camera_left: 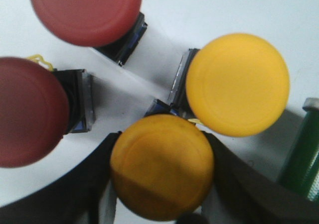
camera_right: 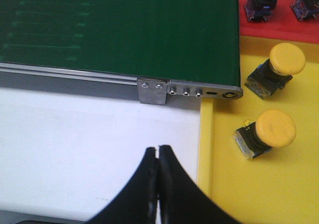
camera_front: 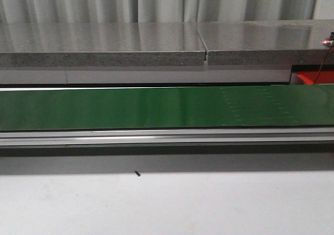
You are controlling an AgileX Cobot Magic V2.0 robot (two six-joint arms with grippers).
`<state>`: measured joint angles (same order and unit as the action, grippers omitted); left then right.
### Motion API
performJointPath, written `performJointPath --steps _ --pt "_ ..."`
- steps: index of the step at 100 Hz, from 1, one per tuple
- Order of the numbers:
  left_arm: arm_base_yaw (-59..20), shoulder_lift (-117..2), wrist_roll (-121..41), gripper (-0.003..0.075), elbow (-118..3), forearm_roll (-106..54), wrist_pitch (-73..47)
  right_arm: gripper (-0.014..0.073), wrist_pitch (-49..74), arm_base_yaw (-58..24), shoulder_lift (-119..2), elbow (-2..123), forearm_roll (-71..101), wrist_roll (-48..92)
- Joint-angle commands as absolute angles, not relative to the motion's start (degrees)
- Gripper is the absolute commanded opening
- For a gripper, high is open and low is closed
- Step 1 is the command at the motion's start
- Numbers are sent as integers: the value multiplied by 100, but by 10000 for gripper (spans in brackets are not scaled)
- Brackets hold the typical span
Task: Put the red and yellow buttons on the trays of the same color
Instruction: 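Grasp a yellow button with the left gripper and carry it over the belt, then lower the yellow button onto the belt start, open, return to cluster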
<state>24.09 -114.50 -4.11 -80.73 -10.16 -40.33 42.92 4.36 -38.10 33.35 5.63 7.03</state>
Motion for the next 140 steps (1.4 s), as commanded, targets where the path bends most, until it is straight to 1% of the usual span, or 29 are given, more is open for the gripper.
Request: performJointPath --steps 1,21,46,59,68,75,86,114,132,137,140 --pt "2376 -11041 -408 143 -8219 -1061 -3794 -66 4004 448 -3802 3477 587 754" --pt "2362 -10525 -408 137 -8129 -946 -4012 -66 4004 448 -3802 3477 587 754" --pt "2362 -9460 -408 137 -7495 -892 -4245 -66 4004 448 -3802 3477 587 754" --pt "2242 -8977 -408 137 -7133 -916 -4285 -66 4004 448 -3802 3477 587 754" --pt "2055 -8768 -408 137 -7022 -937 -4541 -66 4004 448 -3802 3477 587 754" --pt "1855 -8755 -467 137 -7022 -937 -4717 -66 4004 448 -3802 3477 587 754" --pt "1578 -8755 -490 137 -7022 -937 -4647 -66 4004 448 -3802 3477 587 754" --pt "1244 -9072 -490 137 -7022 -950 -4246 -66 4004 448 -3802 3477 587 754" --pt "1128 -9277 -490 139 -7022 -928 -4209 -66 4004 448 -3802 3477 587 754" --pt "1128 -9277 -490 160 -7022 -928 -4158 -66 4004 448 -3802 3477 587 754" --pt "1119 -9264 -490 198 -7022 -928 -4155 -66 4004 448 -3802 3477 587 754"
